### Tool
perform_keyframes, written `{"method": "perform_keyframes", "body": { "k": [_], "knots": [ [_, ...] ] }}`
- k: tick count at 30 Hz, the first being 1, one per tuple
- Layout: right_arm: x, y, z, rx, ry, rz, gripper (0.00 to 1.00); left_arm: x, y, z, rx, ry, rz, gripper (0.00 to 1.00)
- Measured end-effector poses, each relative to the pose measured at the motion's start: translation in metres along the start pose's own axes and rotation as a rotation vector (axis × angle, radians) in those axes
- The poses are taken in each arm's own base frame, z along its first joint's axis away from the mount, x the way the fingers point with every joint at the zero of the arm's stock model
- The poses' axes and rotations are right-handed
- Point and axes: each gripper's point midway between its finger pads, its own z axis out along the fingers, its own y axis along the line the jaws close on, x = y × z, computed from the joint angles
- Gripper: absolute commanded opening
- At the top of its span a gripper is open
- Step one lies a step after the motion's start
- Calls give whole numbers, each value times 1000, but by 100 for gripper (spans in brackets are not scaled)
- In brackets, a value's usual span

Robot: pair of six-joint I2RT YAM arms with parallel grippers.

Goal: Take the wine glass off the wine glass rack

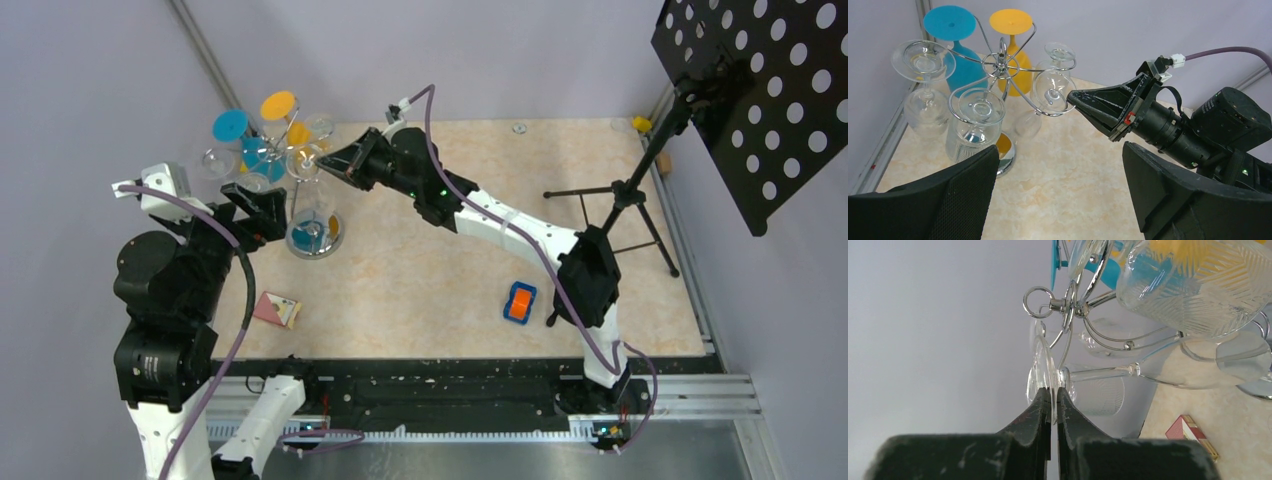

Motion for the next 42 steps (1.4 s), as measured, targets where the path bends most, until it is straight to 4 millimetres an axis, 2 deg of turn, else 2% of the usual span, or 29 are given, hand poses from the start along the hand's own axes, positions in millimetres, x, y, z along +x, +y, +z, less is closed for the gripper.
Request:
{"method": "perform_keyframes", "body": {
  "k": [10, 21, 27, 34, 42],
  "knots": [
    [4, 13, -18, 21, -9, -37, 0, 0, 0, 0, 0, 0, 0, 96],
    [14, 22, -22, -3, 48, -28, 0, 0, 0, 0, -1, -1, -1, 96],
    [20, 33, -13, -40, 86, -20, 0, -1, 2, 0, -11, -4, 0, 96],
    [25, 37, 0, -59, 91, -28, 0, -2, 5, 0, -28, -12, 0, 96],
    [1, 36, 16, 9, -24, -65, 0, -4, 7, -3, -36, -23, -1, 96]
  ]
}}
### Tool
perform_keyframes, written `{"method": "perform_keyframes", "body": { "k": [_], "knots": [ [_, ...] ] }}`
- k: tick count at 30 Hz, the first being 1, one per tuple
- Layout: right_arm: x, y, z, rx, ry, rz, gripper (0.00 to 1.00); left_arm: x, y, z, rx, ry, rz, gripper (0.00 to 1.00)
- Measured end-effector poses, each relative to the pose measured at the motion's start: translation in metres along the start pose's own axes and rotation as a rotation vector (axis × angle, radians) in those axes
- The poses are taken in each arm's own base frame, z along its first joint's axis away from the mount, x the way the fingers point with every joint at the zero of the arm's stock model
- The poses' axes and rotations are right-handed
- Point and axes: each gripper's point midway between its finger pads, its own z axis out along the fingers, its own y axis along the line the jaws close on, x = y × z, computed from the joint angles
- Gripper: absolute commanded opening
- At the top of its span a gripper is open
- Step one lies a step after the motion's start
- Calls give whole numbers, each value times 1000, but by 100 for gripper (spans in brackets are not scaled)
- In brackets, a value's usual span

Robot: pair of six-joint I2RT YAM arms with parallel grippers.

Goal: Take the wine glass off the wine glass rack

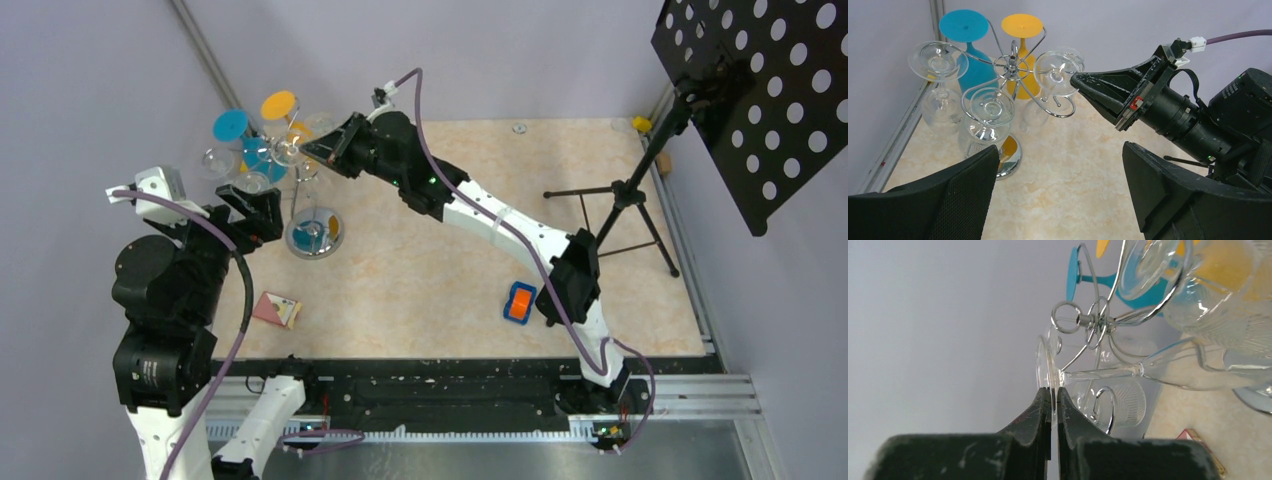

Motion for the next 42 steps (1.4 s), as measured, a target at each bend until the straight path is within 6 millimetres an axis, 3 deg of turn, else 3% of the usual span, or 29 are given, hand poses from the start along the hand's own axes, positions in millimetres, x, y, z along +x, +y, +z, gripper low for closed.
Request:
{"method": "perform_keyframes", "body": {
  "k": [4, 11, 15, 21, 27, 35, 42],
  "knots": [
    [-11, -6, 0, 54, -50, 0, 0, 0, 0, 0, 0, 0, 0, 96],
    [-19, -36, -2, 157, -87, 17, 0, 3, -1, 0, 7, 7, 1, 96],
    [-20, -46, -13, 185, -102, 50, 0, 9, -2, 1, 23, 24, 5, 96],
    [-30, -39, -46, 161, -124, 71, 0, 21, -9, 7, 80, 35, -6, 96],
    [-45, -27, -66, 114, -148, 86, 0, 35, -20, 9, 167, 30, -20, 96],
    [-44, -24, -124, 111, -165, 96, 0, 57, -48, 14, 380, 36, 6, 95],
    [-55, 7, -190, 38, -221, 96, 0, 85, -77, 26, 623, 49, 25, 85]
  ]
}}
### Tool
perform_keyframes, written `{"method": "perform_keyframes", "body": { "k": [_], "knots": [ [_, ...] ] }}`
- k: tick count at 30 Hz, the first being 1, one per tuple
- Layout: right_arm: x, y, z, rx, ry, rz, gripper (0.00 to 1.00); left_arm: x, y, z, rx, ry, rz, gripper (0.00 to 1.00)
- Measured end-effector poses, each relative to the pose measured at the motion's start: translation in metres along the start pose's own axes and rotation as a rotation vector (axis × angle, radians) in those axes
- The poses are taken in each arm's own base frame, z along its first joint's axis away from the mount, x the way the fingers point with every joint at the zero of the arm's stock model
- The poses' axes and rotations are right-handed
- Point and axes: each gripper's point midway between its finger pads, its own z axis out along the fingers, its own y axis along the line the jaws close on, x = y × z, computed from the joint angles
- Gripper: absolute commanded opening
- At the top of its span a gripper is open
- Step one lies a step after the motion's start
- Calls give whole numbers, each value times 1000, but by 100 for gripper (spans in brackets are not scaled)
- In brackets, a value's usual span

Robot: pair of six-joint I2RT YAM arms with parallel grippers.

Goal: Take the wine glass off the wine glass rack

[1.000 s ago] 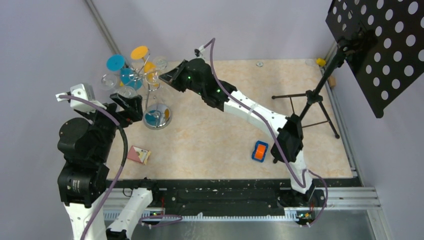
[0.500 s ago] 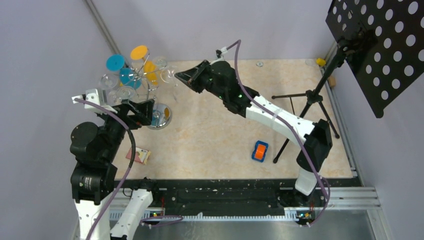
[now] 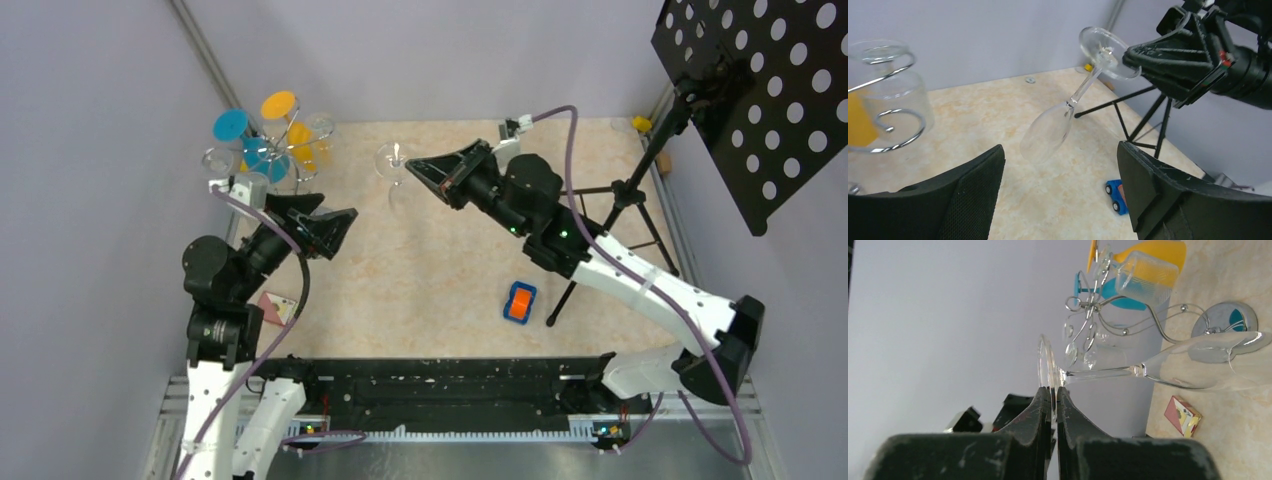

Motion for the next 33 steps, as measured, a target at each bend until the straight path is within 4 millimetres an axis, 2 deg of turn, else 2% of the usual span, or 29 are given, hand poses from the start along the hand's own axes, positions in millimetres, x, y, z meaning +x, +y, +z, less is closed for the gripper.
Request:
{"method": "perform_keyframes", "body": {
  "k": [7, 11, 13, 18, 22, 28, 33],
  "knots": [
    [-18, 25, -51, -60, -42, 10, 0, 29, -16, 35, 301, 38, 48, 86],
    [-26, 40, -71, -90, -55, 23, 0, 49, -42, 45, 542, 108, 121, 86],
    [-26, 42, -75, -94, -51, 28, 0, 58, -63, 48, 675, 148, 160, 86],
    [-20, 36, -77, -70, -16, 41, 0, 52, -103, 52, 873, 127, 264, 85],
    [-13, 31, -78, -55, 16, 48, 0, 47, -107, 60, 896, 94, 305, 79],
    [-4, 25, -78, -49, 57, 57, 0, 66, -101, 85, 910, 130, 272, 59],
    [0, 21, -77, -41, 72, 63, 0, 70, -100, 92, 915, 134, 257, 52]
  ]
}}
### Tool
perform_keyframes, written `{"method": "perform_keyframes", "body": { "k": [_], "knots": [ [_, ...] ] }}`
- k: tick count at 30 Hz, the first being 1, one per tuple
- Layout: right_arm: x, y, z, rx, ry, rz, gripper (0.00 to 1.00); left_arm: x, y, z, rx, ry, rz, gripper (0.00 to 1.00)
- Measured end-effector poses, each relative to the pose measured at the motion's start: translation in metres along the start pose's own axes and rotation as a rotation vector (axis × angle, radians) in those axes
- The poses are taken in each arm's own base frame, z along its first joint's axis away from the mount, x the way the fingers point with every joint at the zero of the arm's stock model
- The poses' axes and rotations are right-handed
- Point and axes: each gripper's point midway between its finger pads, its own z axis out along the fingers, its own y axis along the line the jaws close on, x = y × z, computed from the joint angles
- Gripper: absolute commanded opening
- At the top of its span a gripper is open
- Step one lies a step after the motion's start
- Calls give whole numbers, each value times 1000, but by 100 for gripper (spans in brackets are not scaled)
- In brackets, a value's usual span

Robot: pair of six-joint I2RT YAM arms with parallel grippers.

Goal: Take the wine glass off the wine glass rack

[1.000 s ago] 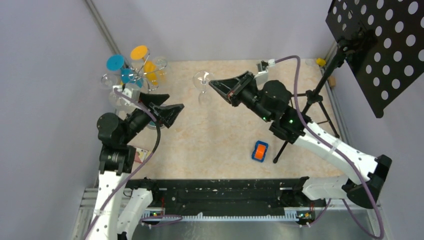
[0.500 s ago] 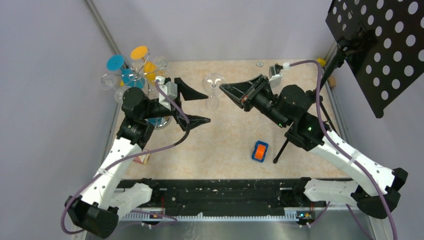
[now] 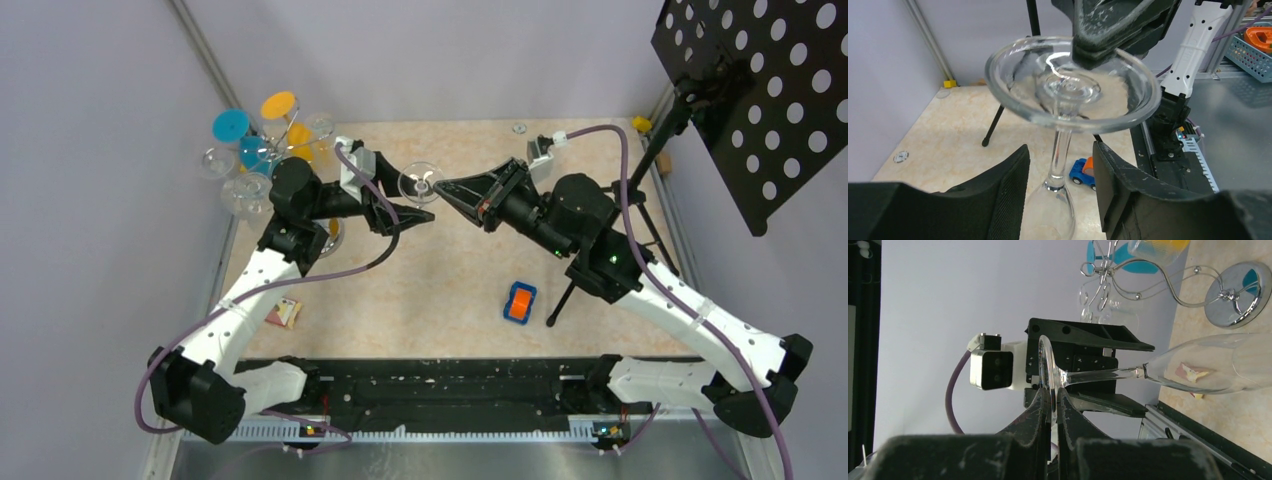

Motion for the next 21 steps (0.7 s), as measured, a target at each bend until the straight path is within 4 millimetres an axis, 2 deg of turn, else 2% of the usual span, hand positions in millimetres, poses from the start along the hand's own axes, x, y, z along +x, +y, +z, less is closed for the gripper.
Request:
{"method": "perform_keyframes", "body": {
  "k": [3, 6, 7, 8, 9, 10, 11, 12, 14, 15, 17, 21],
  "knots": [
    [1, -2, 1, 2, 5, 3, 0, -5, -3, 0, 17, -7, 15, 40],
    [3, -3, 2, 5, 11, 9, 0, -5, -5, 0, 27, -6, 24, 16],
    [4, -4, 3, 6, 16, 10, 0, -6, -5, 0, 26, -7, 26, 5],
    [5, -5, 4, 9, 22, 14, 0, -6, -5, 0, 26, -8, 27, 0],
    [5, -5, 6, 8, 21, 22, 0, -6, -6, 0, 31, -7, 31, 0],
    [5, -3, 6, 2, 21, 28, 10, -6, -5, 0, 29, -8, 30, 0],
    [4, -3, 6, -1, 20, 29, 29, -7, -5, 0, 26, -10, 33, 0],
    [4, -2, 6, -4, 19, 32, 55, -8, -4, 0, 24, -12, 36, 0],
    [4, -1, 7, -20, 13, 30, 75, -10, -3, 0, 8, -18, 33, 0],
    [3, -1, 7, -20, 11, 18, 80, -13, 0, 0, -18, -26, 35, 0],
    [1, -1, 7, -23, 1, -12, 85, -21, 9, -1, -87, -51, 35, 0],
    [-5, -11, 3, -31, -44, -73, 86, -39, 31, -8, -260, -114, -1, 0]
  ]
}}
